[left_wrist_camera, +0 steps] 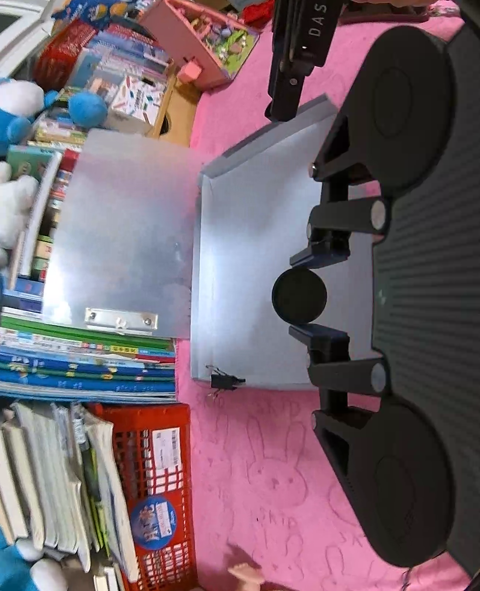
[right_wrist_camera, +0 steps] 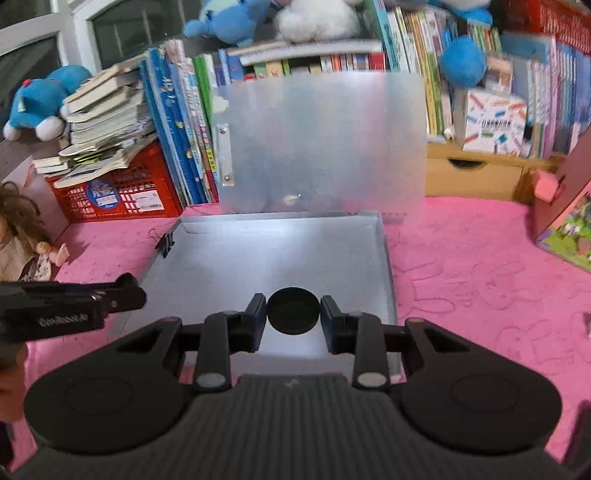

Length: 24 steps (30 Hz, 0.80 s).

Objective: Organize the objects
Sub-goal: 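Carry both held black caps over the white tray box with both tools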

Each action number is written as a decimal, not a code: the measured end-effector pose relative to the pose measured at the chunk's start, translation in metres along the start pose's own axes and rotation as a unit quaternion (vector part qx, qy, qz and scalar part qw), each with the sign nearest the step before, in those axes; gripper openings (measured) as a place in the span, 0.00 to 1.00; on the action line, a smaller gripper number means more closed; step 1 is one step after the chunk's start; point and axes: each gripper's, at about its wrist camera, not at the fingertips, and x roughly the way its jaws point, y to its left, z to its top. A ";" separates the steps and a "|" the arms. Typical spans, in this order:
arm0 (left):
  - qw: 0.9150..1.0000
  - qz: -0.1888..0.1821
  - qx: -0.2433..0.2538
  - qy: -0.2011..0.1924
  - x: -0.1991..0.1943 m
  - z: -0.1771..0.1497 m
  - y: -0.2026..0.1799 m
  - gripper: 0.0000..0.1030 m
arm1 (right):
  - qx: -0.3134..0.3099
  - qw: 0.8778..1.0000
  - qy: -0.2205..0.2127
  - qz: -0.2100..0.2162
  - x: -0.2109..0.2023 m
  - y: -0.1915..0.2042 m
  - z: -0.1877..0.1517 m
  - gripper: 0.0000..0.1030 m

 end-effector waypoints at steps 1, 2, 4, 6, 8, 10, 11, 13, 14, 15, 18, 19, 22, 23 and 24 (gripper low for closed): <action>1.000 0.003 0.000 0.005 0.008 0.002 -0.001 0.36 | 0.008 1.000 0.007 0.002 0.009 -0.002 0.003 0.35; 1.000 0.008 -0.001 0.010 0.017 0.004 -0.002 0.36 | 0.012 1.000 0.011 0.001 0.016 -0.004 0.004 0.35; 1.000 0.015 -0.007 0.022 0.032 0.006 0.000 0.36 | 0.016 1.000 0.017 -0.002 0.028 -0.005 0.004 0.35; 0.999 0.022 -0.010 0.028 0.042 0.006 0.002 0.36 | 0.024 0.999 0.025 -0.002 0.040 -0.007 0.003 0.35; 0.999 0.028 -0.007 0.031 0.050 0.005 0.002 0.36 | 0.033 0.999 0.036 0.001 0.051 -0.009 0.002 0.35; 0.999 0.032 -0.002 0.034 0.056 0.003 0.003 0.36 | 0.035 0.998 0.043 -0.001 0.059 -0.009 -0.001 0.35; 0.999 0.032 0.000 0.036 0.058 0.003 0.004 0.36 | 0.034 0.998 0.046 -0.001 0.063 -0.009 -0.002 0.35; 0.998 0.035 0.003 0.042 0.063 0.001 0.005 0.36 | 0.035 0.998 0.053 -0.001 0.070 -0.009 -0.005 0.35; 0.998 0.038 0.004 0.046 0.066 -0.001 0.006 0.36 | 0.035 0.998 0.056 -0.001 0.073 -0.010 -0.006 0.35; 0.998 0.039 0.005 0.049 0.068 -0.002 0.006 0.36 | 0.034 0.998 0.059 -0.002 0.076 -0.010 -0.007 0.35; 0.998 0.041 0.004 0.054 0.074 -0.005 0.008 0.36 | 0.029 0.997 0.067 -0.008 0.082 -0.009 -0.011 0.35; 0.998 0.041 0.005 0.056 0.076 -0.006 0.008 0.36 | 0.028 0.997 0.070 -0.010 0.084 -0.008 -0.013 0.36; 0.997 0.043 0.008 0.060 0.080 -0.008 0.007 0.36 | 0.022 0.997 0.076 -0.014 0.089 -0.007 -0.015 0.35; 0.997 0.043 0.011 0.058 0.080 -0.009 0.006 0.36 | 0.019 0.997 0.075 -0.015 0.090 -0.007 -0.015 0.36; 0.997 0.045 0.014 0.057 0.080 -0.009 0.006 0.36 | 0.016 0.997 0.074 -0.016 0.090 -0.006 -0.015 0.36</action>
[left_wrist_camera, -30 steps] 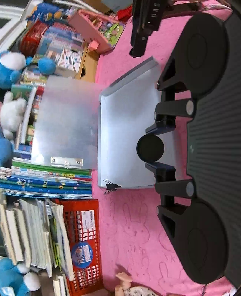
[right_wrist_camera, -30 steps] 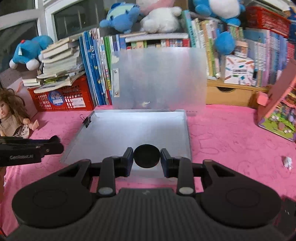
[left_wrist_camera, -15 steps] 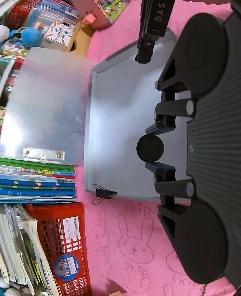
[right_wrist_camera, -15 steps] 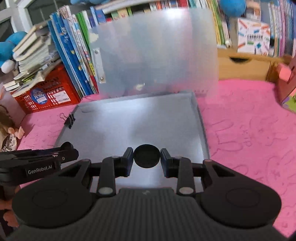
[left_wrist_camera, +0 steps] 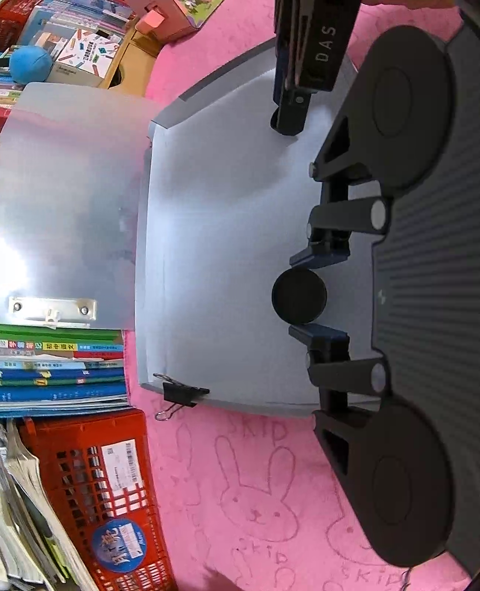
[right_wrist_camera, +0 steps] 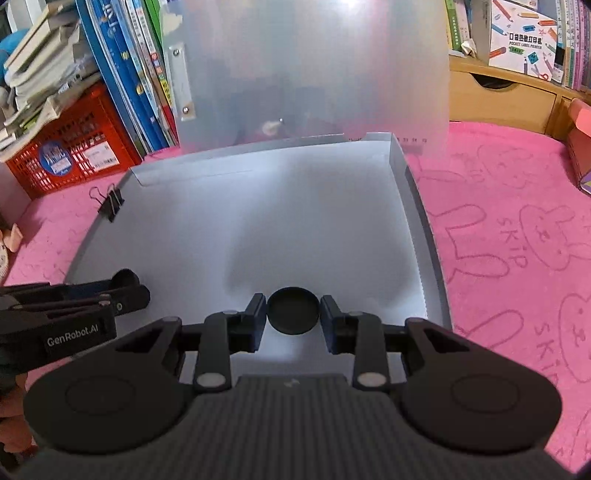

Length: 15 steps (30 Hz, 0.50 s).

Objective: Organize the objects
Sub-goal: 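Carry both held black caps over the white tray box with both tools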

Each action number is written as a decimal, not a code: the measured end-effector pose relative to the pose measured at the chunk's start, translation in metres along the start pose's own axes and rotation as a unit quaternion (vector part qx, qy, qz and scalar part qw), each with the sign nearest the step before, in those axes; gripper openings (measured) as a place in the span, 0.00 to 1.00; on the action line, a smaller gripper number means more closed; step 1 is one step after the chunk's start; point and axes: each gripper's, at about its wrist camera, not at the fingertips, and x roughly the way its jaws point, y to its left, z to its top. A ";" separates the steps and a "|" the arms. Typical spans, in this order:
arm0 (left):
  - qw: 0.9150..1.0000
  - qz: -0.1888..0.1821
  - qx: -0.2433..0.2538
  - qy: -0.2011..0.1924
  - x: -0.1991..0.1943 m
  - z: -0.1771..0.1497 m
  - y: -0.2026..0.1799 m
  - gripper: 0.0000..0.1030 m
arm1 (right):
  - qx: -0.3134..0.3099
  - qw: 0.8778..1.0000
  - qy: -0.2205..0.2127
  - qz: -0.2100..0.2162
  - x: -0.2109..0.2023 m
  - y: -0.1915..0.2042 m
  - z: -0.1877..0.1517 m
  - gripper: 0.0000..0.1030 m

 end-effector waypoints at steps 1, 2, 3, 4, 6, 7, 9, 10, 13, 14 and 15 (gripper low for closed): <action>1.000 0.001 0.001 -0.001 0.001 0.000 0.000 0.36 | -0.001 1.000 0.000 -0.001 0.000 0.000 0.000 0.36; 1.000 0.000 0.002 -0.001 0.001 0.000 0.000 0.36 | -0.002 1.000 0.000 -0.001 0.000 0.000 0.001 0.37; 1.000 0.001 0.003 -0.002 0.001 -0.001 0.000 0.37 | -0.003 1.000 0.000 -0.001 0.000 0.000 0.001 0.37; 1.000 0.001 0.003 -0.003 0.001 -0.001 0.000 0.37 | -0.003 1.000 -0.001 -0.001 0.001 0.000 0.001 0.38; 1.000 0.005 0.003 -0.005 0.001 -0.002 -0.001 0.37 | -0.001 1.000 -0.003 0.000 0.001 0.001 0.001 0.38; 1.000 0.006 0.003 -0.005 0.000 -0.002 -0.001 0.37 | 0.000 1.000 -0.005 0.000 0.000 0.000 0.001 0.40; 1.000 0.008 0.003 -0.004 0.000 -0.003 -0.002 0.37 | 0.002 1.000 -0.008 0.003 0.000 0.000 0.000 0.52; 1.000 0.009 0.004 -0.004 -0.001 -0.003 -0.003 0.38 | 0.004 1.000 -0.010 0.006 -0.001 -0.001 0.000 0.54; 1.000 0.008 0.003 -0.007 -0.003 -0.003 -0.003 0.43 | 0.001 1.000 -0.019 0.008 -0.004 -0.001 -0.001 0.57; 1.000 0.010 0.001 -0.009 -0.004 -0.003 -0.003 0.47 | -0.001 1.000 -0.022 0.009 -0.006 -0.001 -0.001 0.59; 1.000 0.014 0.000 -0.010 -0.005 -0.003 -0.004 0.52 | -0.002 1.000 -0.025 0.010 -0.007 -0.001 -0.002 0.60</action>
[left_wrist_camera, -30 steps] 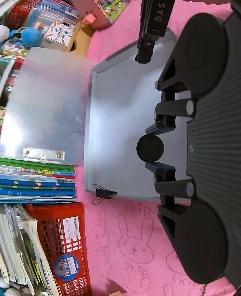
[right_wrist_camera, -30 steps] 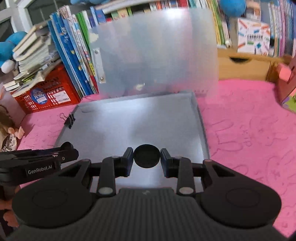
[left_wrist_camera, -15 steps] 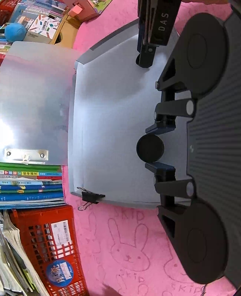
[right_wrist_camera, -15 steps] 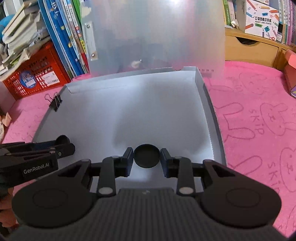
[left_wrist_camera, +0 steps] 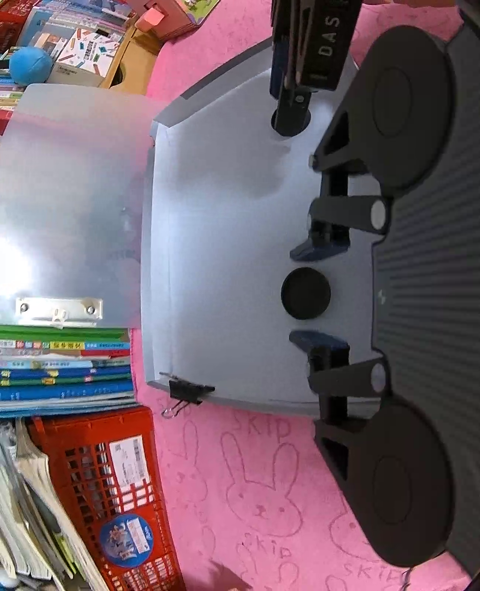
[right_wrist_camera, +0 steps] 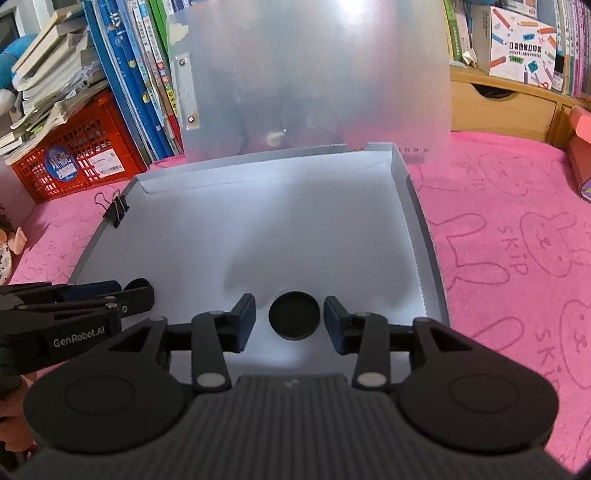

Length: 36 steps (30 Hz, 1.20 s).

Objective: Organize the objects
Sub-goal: 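Carry both held black caps over the white tray box with both tools, then open the right gripper to drop its cap in the tray while the left gripper releases its cap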

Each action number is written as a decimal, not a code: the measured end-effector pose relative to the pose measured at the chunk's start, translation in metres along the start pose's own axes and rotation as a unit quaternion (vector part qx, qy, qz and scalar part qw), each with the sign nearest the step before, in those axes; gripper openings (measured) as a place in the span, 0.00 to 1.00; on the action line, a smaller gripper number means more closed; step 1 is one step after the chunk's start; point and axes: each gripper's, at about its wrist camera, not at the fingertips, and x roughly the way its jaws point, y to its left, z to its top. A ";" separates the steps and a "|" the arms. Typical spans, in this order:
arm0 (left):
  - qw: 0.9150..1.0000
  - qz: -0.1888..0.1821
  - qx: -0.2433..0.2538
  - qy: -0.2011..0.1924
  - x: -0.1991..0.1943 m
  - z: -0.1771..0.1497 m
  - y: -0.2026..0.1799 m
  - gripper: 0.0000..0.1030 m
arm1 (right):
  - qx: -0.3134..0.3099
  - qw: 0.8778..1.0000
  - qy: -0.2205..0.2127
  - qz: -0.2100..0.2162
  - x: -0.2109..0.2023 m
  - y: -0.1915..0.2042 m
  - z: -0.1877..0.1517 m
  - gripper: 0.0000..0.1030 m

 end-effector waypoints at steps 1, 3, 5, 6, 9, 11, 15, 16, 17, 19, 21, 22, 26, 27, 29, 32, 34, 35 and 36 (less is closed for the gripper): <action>1.000 0.002 0.000 -0.002 -0.001 0.000 0.000 0.54 | 0.000 1.000 -0.003 0.001 -0.002 0.000 0.000 0.61; 1.000 0.002 0.005 -0.007 -0.005 0.000 -0.002 0.58 | 0.002 1.000 -0.010 0.001 -0.006 -0.001 0.000 0.62; 1.000 0.003 0.011 -0.013 -0.012 0.001 -0.003 0.62 | 0.004 1.000 -0.019 0.000 -0.012 -0.002 0.000 0.63; 1.000 0.004 0.014 -0.015 -0.015 0.001 -0.004 0.64 | 0.003 1.000 -0.023 -0.003 -0.015 -0.002 -0.001 0.63; 0.999 0.004 0.027 -0.025 -0.031 0.001 -0.006 0.68 | -0.005 0.999 -0.039 -0.002 -0.029 -0.001 -0.003 0.65; 0.998 0.001 0.035 -0.042 -0.045 0.000 -0.005 0.72 | -0.014 0.998 -0.053 -0.002 -0.039 0.002 -0.006 0.68; 0.997 -0.007 0.035 -0.075 -0.074 -0.003 0.001 0.77 | -0.025 0.996 -0.088 -0.001 -0.063 0.004 -0.013 0.83; 0.996 -0.010 0.035 -0.082 -0.080 -0.004 0.002 0.78 | -0.022 0.995 -0.098 0.002 -0.070 0.004 -0.015 0.84; 0.995 -0.011 0.036 -0.088 -0.087 -0.006 0.003 0.79 | -0.020 0.994 -0.105 0.004 -0.076 0.003 -0.016 0.85; 0.994 -0.012 0.044 -0.102 -0.100 -0.011 0.003 0.82 | -0.015 0.993 -0.118 0.005 -0.088 0.001 -0.020 0.85; 0.992 -0.012 0.053 -0.118 -0.113 -0.018 0.004 0.82 | -0.015 0.991 -0.133 0.001 -0.100 0.000 -0.025 0.87; 0.990 -0.013 0.056 -0.125 -0.119 -0.022 0.005 0.83 | -0.016 0.990 -0.141 -0.003 -0.106 0.000 -0.028 0.87; 0.989 -0.031 0.054 -0.138 -0.141 -0.042 0.009 0.83 | -0.024 0.986 -0.165 -0.002 -0.128 0.002 -0.044 0.89; 0.988 -0.039 0.053 -0.140 -0.146 -0.048 0.010 0.84 | -0.025 0.985 -0.169 0.001 -0.133 0.003 -0.049 0.89; 0.987 -0.053 0.052 -0.143 -0.154 -0.061 0.011 0.84 | -0.028 0.984 -0.176 0.007 -0.142 0.004 -0.060 0.89; 0.986 -0.064 0.055 -0.145 -0.162 -0.083 0.013 0.85 | -0.038 0.983 -0.178 0.017 -0.151 0.008 -0.075 0.89; 0.986 -0.061 0.060 -0.142 -0.164 -0.096 0.013 0.85 | -0.046 0.982 -0.180 0.019 -0.156 0.011 -0.086 0.89; 0.986 -0.058 0.062 -0.141 -0.165 -0.103 0.013 0.85 | -0.050 0.982 -0.183 0.018 -0.158 0.013 -0.092 0.89; 0.986 -0.057 0.062 -0.142 -0.165 -0.109 0.014 0.85 | -0.054 0.981 -0.184 0.018 -0.160 0.015 -0.098 0.89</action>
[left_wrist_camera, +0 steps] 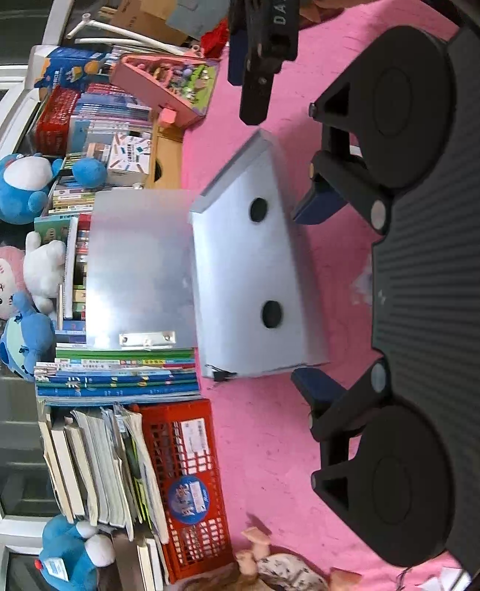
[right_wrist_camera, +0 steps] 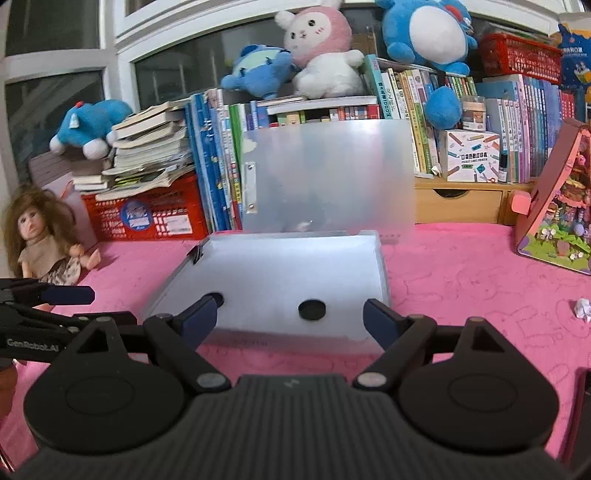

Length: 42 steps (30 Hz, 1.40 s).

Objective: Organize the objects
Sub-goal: 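Open the right gripper to drop its cap in the tray while the left gripper releases its cap, then move the left tool to the blue floral pouch while the right tool reaches the white plush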

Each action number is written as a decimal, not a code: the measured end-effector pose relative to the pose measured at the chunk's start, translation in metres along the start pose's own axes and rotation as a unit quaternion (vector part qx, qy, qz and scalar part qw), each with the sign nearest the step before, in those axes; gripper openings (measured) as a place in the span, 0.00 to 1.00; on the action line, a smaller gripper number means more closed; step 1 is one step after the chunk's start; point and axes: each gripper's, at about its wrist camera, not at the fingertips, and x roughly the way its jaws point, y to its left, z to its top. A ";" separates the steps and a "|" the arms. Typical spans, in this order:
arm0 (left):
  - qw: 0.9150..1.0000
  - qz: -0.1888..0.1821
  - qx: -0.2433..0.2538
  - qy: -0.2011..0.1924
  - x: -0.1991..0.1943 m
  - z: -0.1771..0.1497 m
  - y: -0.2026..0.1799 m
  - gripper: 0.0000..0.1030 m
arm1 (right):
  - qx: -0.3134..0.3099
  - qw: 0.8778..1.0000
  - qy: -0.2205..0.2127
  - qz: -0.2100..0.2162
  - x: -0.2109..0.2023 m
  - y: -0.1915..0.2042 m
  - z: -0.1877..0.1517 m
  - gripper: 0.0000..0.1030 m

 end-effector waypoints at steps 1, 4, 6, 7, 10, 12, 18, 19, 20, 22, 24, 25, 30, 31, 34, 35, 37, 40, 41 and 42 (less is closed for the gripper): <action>1.000 0.001 0.000 -0.002 -0.003 -0.006 0.000 0.85 | -0.004 1.000 -0.001 0.000 -0.004 0.002 -0.005 0.89; 1.000 -0.001 -0.008 -0.002 -0.011 -0.019 0.001 0.86 | -0.009 1.000 -0.001 -0.001 -0.011 0.008 -0.018 0.90; 1.000 -0.006 -0.014 -0.002 -0.016 -0.028 0.002 0.86 | -0.011 1.000 -0.002 -0.003 -0.016 0.010 -0.026 0.90; 1.000 -0.008 -0.015 -0.002 -0.018 -0.033 0.001 0.86 | -0.012 1.000 -0.002 -0.003 -0.019 0.011 -0.030 0.90; 1.000 -0.009 -0.007 0.009 -0.021 -0.049 -0.002 0.87 | -0.014 1.000 -0.001 -0.007 -0.025 0.013 -0.042 0.90; 1.000 -0.007 -0.004 0.013 -0.024 -0.058 -0.005 0.87 | -0.017 1.000 -0.001 -0.012 -0.030 0.015 -0.050 0.90; 1.000 -0.014 -0.010 0.017 -0.037 -0.083 -0.008 0.87 | -0.022 0.999 -0.005 -0.030 -0.046 0.018 -0.069 0.92; 1.000 -0.017 -0.014 0.021 -0.039 -0.087 -0.008 0.87 | -0.023 0.999 -0.005 -0.033 -0.049 0.019 -0.072 0.92; 0.999 -0.020 -0.018 0.023 -0.041 -0.091 -0.008 0.87 | -0.025 0.999 -0.005 -0.037 -0.051 0.019 -0.074 0.92; 0.999 -0.021 -0.018 0.021 -0.046 -0.097 -0.009 0.87 | -0.032 0.998 -0.006 -0.044 -0.056 0.020 -0.079 0.94; 1.000 -0.020 -0.013 0.019 -0.051 -0.102 -0.011 0.87 | -0.037 0.998 -0.006 -0.053 -0.058 0.021 -0.084 0.94; 1.000 -0.020 -0.012 0.017 -0.054 -0.104 -0.011 0.87 | -0.039 0.998 -0.005 -0.055 -0.059 0.021 -0.087 0.95; 1.000 -0.025 -0.008 0.014 -0.063 -0.111 -0.015 0.87 | -0.037 0.997 -0.001 -0.072 -0.062 0.020 -0.099 0.98; 1.000 -0.027 -0.005 0.012 -0.065 -0.113 -0.016 0.87 | -0.035 0.997 0.001 -0.073 -0.061 0.019 -0.101 0.98; 0.999 -0.038 0.000 0.021 -0.067 -0.114 -0.019 0.86 | -0.032 0.997 0.005 -0.073 -0.063 0.017 -0.107 0.98; 0.999 -0.042 -0.002 0.025 -0.067 -0.114 -0.019 0.86 | -0.032 0.997 0.006 -0.072 -0.063 0.017 -0.109 0.98; 0.999 -0.046 0.002 0.026 -0.068 -0.116 -0.020 0.86 | -0.032 0.997 0.007 -0.071 -0.064 0.017 -0.112 0.98; 0.999 -0.038 0.019 0.023 -0.067 -0.119 -0.025 0.86 | -0.033 0.997 0.012 -0.072 -0.062 0.018 -0.117 0.99; 0.999 -0.036 0.026 0.022 -0.067 -0.119 -0.027 0.86 | -0.032 0.997 0.013 -0.072 -0.061 0.019 -0.118 0.99; 0.999 -0.036 0.033 0.021 -0.067 -0.120 -0.029 0.86 | -0.032 0.997 0.015 -0.071 -0.061 0.019 -0.119 0.99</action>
